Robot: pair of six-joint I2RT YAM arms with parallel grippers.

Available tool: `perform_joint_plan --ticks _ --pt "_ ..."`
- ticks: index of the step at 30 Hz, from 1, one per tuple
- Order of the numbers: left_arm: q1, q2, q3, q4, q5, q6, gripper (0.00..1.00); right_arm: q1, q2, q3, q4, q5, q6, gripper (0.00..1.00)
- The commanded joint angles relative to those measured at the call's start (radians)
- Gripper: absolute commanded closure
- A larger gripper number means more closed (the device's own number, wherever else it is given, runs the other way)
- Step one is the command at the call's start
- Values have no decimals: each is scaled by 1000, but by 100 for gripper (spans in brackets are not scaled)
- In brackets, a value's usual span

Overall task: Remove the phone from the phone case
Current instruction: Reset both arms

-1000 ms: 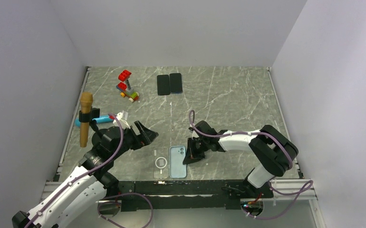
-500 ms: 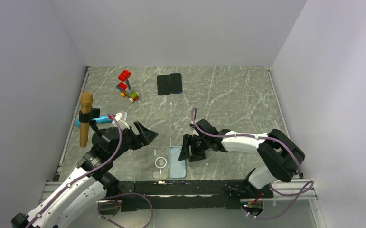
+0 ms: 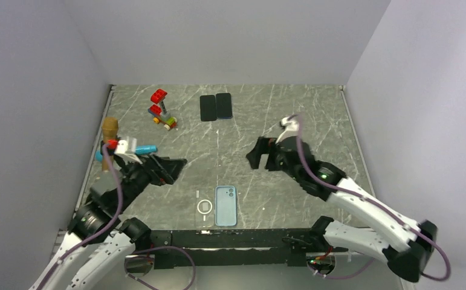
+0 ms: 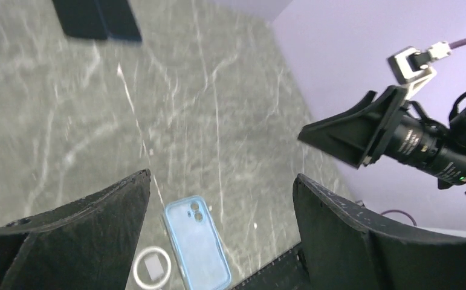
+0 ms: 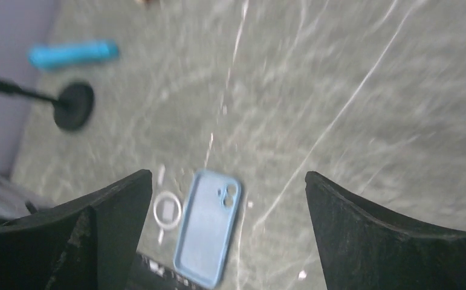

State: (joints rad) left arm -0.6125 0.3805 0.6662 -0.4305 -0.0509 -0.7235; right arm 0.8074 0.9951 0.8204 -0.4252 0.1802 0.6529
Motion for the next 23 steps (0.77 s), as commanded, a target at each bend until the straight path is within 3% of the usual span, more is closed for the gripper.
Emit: perform_joint_plan --ticks 1,10,19,23 --pt "-3 -71 146 -18 -66 191 9 -1 -187 96 -2 325 -161 0" --pt "-2 -177 310 -79 -229 379 8 -2 -377 205 64 558 -335 0" --pt "-2 -206 329 -97 -310 416 7 -1 -529 171 135 490 -411 0" --pt "-2 -200 326 -94 -300 405 7 -2 -521 168 109 526 -408 0"
